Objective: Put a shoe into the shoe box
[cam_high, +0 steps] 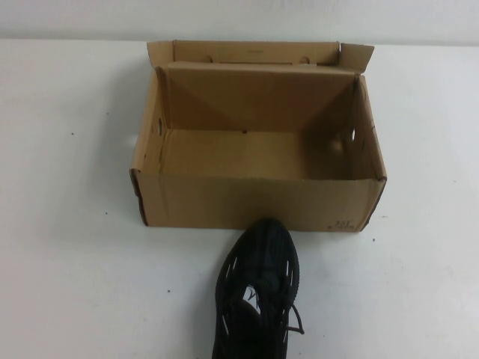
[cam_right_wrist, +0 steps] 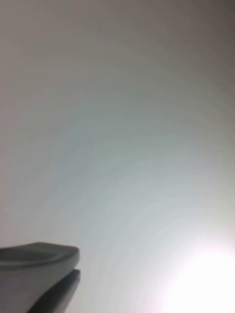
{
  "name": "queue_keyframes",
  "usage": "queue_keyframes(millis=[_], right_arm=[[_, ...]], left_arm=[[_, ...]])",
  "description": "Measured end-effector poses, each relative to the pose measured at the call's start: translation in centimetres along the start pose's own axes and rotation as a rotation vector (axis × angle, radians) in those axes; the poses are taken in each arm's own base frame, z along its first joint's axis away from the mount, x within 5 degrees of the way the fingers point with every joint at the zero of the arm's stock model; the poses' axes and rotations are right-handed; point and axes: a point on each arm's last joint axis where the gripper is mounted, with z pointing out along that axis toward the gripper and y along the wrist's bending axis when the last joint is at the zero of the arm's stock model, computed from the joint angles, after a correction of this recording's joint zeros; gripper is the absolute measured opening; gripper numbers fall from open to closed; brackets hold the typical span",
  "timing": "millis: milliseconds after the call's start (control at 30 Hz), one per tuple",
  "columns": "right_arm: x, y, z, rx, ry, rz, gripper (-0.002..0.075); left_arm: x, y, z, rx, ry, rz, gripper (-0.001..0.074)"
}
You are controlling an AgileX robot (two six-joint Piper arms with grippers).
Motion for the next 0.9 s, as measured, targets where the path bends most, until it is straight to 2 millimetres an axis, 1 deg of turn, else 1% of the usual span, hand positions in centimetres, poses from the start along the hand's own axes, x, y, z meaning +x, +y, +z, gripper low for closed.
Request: queue_keyframes(millis=[33, 100, 200, 267, 400, 533, 600, 700, 800, 900], right_arm=[[0.6, -0.3, 0.9, 0.035, 0.073, -0.004, -0.0017], [2.4, -1.2, 2.2, 0.113, 0.236, -0.009, -0.0017], [4.9, -2.6, 3.2, 0.223, 0.471, -0.060, -0.0017], [6.3, -3.4, 3.3, 0.280, 0.597, -0.092, -0.0017], [8.2, -4.5, 3.0, 0.337, 0.727, -0.081, -0.0017], [10.4, -5.0, 2.2, 0.345, 0.814, 0.038, -0.0017], [11.4, -5.0, 1.9, 0.315, 0.875, 0.061, -0.0017], [12.8, -4.7, 2.2, 0.208, 0.985, 0.032, -0.0017], [14.5, -4.1, 2.9, 0.036, 1.099, -0.015, -0.0017], [16.4, -3.4, 3.9, -0.148, 1.243, -0.011, -0.0017]], left_arm=[[0.5, 0.3, 0.6, -0.029, 0.069, -0.006, -0.0002], [2.3, 1.1, 1.7, -0.105, 0.253, -0.019, -0.0002], [5.4, 2.1, 2.2, -0.204, 0.512, -0.009, -0.0002], [7.1, 2.7, 2.1, -0.264, 0.676, 0.007, -0.0002], [9.5, 3.4, 1.8, -0.342, 0.900, -0.014, -0.0002], [11.5, 3.4, 1.4, -0.394, 1.082, -0.093, -0.0002], [12.2, 3.2, 1.3, -0.388, 1.154, -0.117, -0.0002], [13.0, 2.7, 1.3, -0.325, 1.240, -0.132, -0.0002], [13.4, 2.1, 1.3, -0.231, 1.281, -0.143, -0.0002], [13.5, 1.5, 1.3, -0.152, 1.298, -0.160, -0.0002]])
